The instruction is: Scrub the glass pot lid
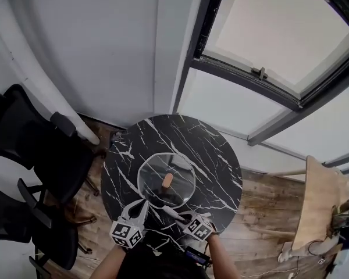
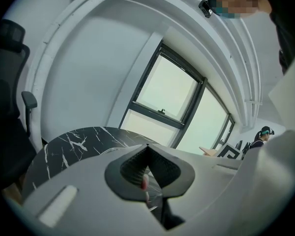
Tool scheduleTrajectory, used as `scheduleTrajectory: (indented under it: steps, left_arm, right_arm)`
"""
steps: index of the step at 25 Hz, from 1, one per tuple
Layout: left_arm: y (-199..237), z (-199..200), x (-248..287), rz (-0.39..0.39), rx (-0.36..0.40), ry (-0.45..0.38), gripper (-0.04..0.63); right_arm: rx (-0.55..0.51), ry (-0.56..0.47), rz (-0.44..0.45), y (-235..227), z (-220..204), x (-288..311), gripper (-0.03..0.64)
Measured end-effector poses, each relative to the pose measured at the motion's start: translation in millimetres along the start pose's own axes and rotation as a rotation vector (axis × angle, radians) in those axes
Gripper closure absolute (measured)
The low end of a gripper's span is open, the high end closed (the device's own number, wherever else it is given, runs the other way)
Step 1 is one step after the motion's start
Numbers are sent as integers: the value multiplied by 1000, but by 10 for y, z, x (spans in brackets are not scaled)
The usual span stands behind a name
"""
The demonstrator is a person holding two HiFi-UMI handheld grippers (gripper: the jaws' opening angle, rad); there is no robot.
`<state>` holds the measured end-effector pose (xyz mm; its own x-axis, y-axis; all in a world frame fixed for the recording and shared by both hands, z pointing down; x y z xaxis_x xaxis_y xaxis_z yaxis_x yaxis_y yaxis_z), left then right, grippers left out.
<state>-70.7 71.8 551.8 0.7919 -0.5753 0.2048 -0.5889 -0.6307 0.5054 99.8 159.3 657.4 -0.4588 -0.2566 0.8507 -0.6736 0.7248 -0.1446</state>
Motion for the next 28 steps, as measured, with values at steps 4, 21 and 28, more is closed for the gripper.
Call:
scheduleTrajectory:
  steps: [4, 21, 28]
  left_arm:
    - [-28, 123, -8, -22, 24, -20, 594]
    - [196, 168, -114, 31, 14, -48, 594]
    - [291, 123, -192, 43, 11, -36, 594]
  right_arm:
    - [44, -167, -300, -469, 201, -183, 543]
    - [-577, -84, -756, -987, 1008, 685, 543]
    - [-767, 8, -731, -787, 893, 755, 546]
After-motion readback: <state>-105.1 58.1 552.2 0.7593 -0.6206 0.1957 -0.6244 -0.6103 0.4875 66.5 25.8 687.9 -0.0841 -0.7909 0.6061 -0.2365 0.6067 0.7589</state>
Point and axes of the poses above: the fingertips, and each gripper's own axes: x forward along the fingers, y to its left, z out of its top, the point moved 5 cm from there along -x, backward along the fingers, and after that the axes turned 11 degrees about -z, right-handed, at the moved point
